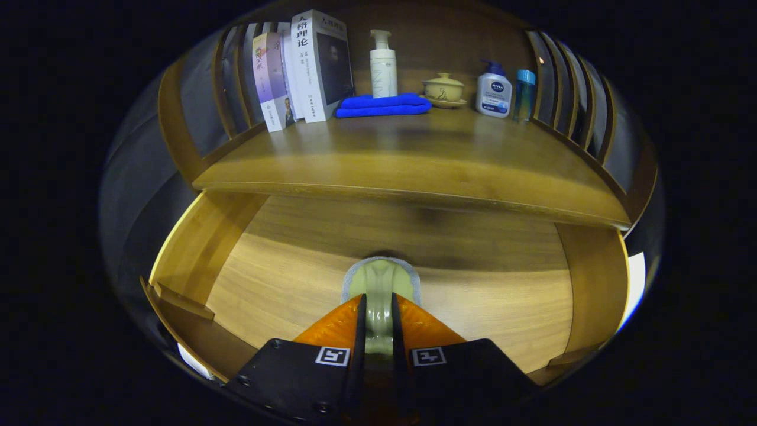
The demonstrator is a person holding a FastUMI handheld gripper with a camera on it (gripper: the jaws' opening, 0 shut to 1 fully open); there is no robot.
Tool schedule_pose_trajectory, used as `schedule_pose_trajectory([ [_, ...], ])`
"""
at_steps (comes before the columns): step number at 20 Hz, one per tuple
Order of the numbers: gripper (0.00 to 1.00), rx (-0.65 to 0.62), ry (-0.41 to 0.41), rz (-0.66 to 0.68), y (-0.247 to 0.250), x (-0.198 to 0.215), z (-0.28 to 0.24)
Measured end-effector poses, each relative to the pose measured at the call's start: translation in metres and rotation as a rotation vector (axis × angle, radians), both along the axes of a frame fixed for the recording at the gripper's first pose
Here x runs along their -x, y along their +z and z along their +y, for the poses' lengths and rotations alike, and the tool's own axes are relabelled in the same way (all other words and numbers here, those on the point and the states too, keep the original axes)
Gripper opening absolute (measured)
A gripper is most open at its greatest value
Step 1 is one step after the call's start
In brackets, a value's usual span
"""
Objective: Pull open the drawer, take out the items inside it, and place them on the countertop above the cabinet.
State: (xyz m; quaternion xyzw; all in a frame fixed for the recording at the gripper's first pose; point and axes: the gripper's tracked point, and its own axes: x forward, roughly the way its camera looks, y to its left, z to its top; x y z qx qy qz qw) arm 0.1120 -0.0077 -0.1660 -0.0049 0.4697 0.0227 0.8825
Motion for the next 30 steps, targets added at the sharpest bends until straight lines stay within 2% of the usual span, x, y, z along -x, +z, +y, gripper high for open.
schedule_pose_trajectory([
  [2, 0.24, 0.036, 0.011, -0.061, 0.01, -0.003, -0.004],
  [3, 0.1, 0.044, -0.01, -0.104, 0.013, -0.011, -0.006],
  [6, 0.1, -0.026, 0.001, -0.13, 0.032, -0.002, 0.008],
  [12, 0.1, -0.007, 0.072, -0.229, 0.071, 0.01, 0.015],
  [18, 0.1, 0.007, 0.077, -0.344, 0.118, 0.008, 0.01],
  [24, 0.1, -0.018, 0.055, -0.416, 0.159, -0.005, 0.007],
  [30, 0.1, -0.058, -0.017, -0.451, 0.181, -0.037, -0.002],
])
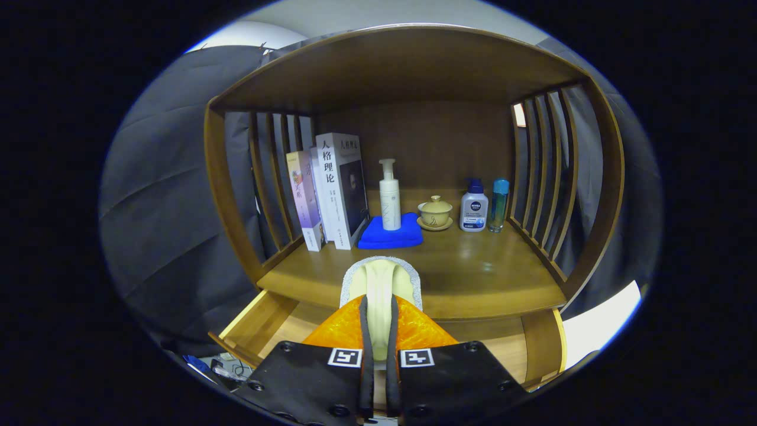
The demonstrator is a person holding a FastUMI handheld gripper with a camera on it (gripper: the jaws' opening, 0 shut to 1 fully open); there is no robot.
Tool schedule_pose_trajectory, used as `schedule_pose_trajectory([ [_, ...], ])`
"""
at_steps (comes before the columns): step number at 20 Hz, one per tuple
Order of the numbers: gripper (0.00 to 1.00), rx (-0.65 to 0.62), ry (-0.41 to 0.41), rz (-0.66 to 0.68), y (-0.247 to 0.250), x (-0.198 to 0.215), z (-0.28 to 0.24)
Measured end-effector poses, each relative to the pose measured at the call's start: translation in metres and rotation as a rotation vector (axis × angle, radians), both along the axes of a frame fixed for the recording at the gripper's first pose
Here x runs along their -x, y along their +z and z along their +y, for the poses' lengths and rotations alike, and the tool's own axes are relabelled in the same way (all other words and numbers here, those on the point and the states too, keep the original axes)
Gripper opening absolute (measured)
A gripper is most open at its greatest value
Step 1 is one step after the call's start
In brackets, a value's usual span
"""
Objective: Pull open the drawer, take out the items inside it, and place them on the countertop above the cabinet.
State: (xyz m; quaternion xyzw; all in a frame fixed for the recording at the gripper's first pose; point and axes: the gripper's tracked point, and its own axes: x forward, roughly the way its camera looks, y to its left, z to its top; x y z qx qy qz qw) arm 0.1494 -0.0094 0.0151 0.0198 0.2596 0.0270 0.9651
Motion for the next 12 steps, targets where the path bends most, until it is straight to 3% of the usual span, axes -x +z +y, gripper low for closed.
schedule_pose_trajectory([
  [10, 0.1, -0.016, -0.106, 0.103, -0.033, -0.08, -0.024],
  [12, 0.14, -0.013, -0.111, 0.134, -0.045, -0.09, -0.027],
])
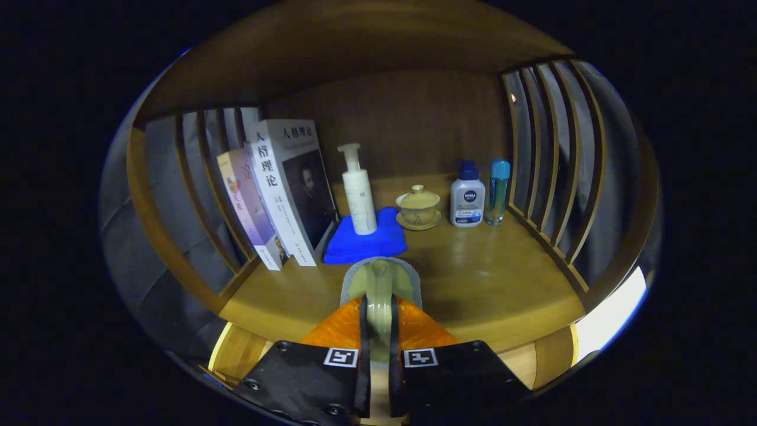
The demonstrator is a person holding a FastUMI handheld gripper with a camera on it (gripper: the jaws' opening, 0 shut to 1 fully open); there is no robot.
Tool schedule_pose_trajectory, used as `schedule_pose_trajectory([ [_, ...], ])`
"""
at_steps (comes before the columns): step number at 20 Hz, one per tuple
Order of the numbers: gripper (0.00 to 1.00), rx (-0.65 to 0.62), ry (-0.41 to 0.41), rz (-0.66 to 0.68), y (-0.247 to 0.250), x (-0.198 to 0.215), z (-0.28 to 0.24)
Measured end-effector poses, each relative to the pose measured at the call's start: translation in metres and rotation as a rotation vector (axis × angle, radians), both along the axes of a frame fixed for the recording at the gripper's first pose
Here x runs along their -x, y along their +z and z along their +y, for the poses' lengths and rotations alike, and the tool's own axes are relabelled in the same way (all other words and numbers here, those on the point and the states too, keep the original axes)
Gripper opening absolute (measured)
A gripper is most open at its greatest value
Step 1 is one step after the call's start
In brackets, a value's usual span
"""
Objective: Pull open the drawer, take out the items inside it, and place them on the countertop above the cabinet.
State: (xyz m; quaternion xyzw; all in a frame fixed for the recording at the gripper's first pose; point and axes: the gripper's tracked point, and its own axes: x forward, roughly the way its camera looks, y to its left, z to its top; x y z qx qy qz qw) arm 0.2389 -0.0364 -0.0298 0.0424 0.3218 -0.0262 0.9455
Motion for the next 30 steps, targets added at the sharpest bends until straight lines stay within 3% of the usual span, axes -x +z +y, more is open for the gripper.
schedule_pose_trajectory([
  [3, 0.19, -0.006, 0.003, -0.002, -0.008, -0.012, 0.001],
  [8, 1.0, 0.049, 0.028, -0.14, 0.021, 0.0, 0.007],
  [16, 0.98, 0.108, 0.1, -0.324, 0.066, 0.093, 0.039],
  [30, 0.98, 0.123, 0.085, -0.369, 0.011, 0.227, 0.051],
])
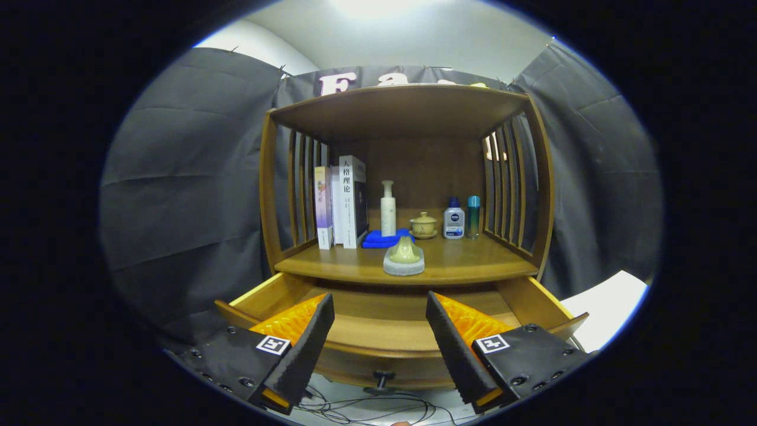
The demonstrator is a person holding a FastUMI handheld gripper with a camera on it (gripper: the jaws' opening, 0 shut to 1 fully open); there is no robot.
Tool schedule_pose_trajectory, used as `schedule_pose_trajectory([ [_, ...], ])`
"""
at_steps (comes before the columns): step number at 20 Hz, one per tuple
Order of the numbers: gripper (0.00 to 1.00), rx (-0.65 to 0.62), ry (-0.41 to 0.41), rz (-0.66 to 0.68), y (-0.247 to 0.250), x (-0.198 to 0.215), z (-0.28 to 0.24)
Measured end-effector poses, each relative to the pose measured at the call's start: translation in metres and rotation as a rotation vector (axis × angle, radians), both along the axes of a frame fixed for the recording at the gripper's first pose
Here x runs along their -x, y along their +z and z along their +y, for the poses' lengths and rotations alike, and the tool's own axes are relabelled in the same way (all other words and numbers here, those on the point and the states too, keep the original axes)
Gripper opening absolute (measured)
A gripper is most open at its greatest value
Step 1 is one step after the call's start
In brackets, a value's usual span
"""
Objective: Pull open the drawer, take out the items inside it, and place them on the countertop above the cabinet.
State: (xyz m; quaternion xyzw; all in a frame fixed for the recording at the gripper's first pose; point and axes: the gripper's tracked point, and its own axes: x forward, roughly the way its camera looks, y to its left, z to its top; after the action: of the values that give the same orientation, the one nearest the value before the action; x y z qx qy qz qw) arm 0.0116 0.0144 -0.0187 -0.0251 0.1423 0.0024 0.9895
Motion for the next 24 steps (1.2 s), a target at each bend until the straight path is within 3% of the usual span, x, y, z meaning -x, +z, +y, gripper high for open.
schedule_pose_trajectory([
  [8, 0.98, 0.025, 0.001, 0.129, -0.062, 0.032, -0.001],
  [18, 0.95, 0.055, -0.05, 0.151, -0.09, 0.018, 0.002],
  [24, 0.95, 0.042, -0.106, 0.151, -0.092, -0.019, -0.005],
])
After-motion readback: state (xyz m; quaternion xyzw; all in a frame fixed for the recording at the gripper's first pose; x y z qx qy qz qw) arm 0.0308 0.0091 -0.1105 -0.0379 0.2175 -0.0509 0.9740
